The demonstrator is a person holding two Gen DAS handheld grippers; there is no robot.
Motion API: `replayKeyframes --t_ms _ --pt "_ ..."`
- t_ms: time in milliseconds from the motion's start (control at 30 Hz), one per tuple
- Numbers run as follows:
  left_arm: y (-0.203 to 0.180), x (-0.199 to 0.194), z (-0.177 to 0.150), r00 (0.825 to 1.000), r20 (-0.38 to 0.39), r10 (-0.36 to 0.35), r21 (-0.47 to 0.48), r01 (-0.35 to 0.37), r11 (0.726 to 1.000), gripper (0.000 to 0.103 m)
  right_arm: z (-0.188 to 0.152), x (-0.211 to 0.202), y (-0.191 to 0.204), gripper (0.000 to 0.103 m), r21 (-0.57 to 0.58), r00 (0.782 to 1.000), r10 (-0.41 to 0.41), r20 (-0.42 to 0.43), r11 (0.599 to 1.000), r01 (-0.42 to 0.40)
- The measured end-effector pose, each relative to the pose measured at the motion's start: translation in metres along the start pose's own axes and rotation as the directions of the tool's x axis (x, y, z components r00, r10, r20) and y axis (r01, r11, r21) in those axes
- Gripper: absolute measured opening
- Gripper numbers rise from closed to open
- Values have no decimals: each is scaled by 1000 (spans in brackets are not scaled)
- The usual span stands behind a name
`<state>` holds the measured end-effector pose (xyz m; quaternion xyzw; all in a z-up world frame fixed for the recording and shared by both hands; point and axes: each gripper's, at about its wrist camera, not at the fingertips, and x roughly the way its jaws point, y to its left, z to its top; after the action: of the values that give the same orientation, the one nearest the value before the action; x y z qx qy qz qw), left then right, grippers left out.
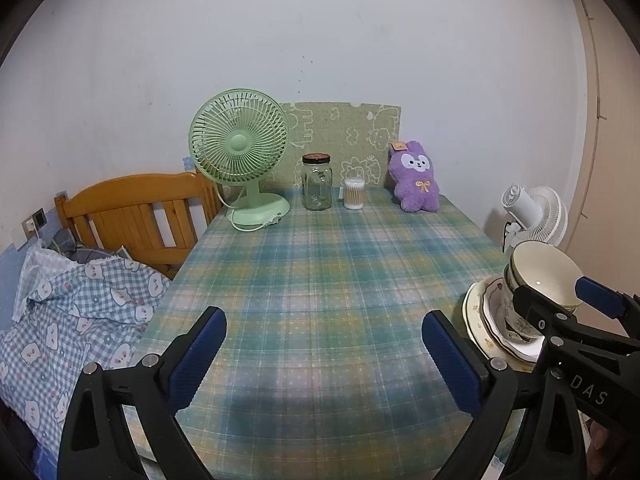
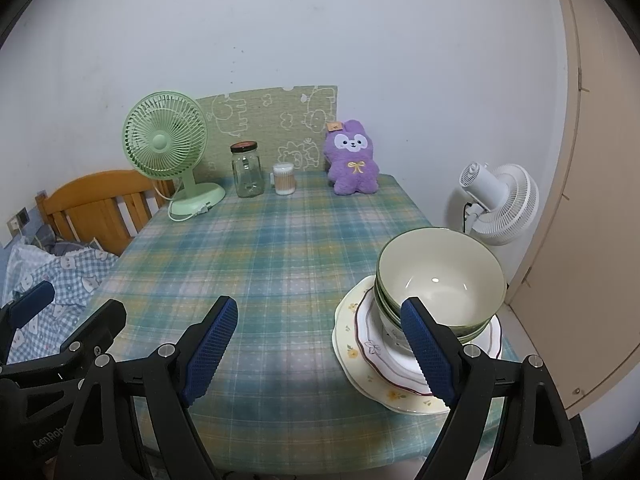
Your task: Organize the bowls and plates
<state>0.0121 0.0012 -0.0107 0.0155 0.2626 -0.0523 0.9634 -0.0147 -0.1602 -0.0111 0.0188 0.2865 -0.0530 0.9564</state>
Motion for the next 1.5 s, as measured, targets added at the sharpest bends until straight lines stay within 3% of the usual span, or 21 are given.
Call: replayKeyframes --t_ms 1500 --pt "3 2 -1 1000 -18 15 -23 -15 1000 103 -1 5 2 86 -10 1000 13 -21 1000 -13"
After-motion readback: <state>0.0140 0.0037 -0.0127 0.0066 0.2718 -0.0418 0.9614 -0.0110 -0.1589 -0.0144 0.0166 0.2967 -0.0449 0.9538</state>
